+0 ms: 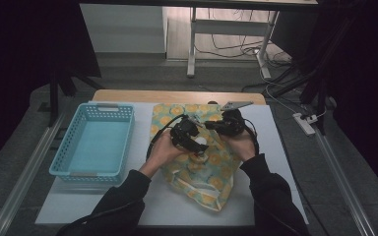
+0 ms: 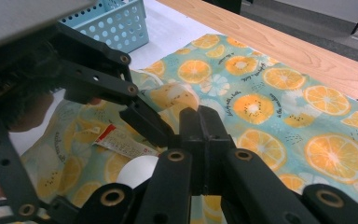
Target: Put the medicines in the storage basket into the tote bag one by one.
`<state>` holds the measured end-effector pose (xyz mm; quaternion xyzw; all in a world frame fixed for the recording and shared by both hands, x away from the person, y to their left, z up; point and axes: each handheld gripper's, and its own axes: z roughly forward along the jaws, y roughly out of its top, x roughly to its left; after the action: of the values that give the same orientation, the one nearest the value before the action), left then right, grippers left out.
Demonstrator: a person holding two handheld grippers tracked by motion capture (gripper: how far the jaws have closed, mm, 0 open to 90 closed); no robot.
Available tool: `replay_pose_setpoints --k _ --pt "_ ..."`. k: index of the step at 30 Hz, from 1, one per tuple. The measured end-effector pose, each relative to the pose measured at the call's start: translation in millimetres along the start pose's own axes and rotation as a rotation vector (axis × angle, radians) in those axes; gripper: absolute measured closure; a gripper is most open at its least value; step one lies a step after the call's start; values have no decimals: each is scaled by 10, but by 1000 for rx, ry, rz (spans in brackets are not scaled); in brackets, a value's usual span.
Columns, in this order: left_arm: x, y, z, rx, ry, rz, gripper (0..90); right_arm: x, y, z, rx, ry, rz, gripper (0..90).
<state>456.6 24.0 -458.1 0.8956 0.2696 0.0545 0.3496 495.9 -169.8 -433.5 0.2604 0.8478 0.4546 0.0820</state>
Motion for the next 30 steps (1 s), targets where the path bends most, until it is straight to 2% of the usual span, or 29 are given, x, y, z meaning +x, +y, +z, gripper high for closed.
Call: replay_pose_setpoints --k 7,15,24,27,30 --pt "-35 -63 -109 -25 -40 -15 195 8 -1 -6 0 1 -5 900" --pt "-101 -143 -228 -31 -38 -22 109 14 -2 -17 -3 1 -2 900" --pt "-165 -263 -337 -88 -65 -50 4 30 1 -13 -4 3 -5 900" --pt "-197 -305 -364 -91 -76 -42 5 41 3 -15 -3 5 -6 900" --pt "-238 -343 -381 -82 -68 -25 8 47 4 -16 -1 5 -8 900"
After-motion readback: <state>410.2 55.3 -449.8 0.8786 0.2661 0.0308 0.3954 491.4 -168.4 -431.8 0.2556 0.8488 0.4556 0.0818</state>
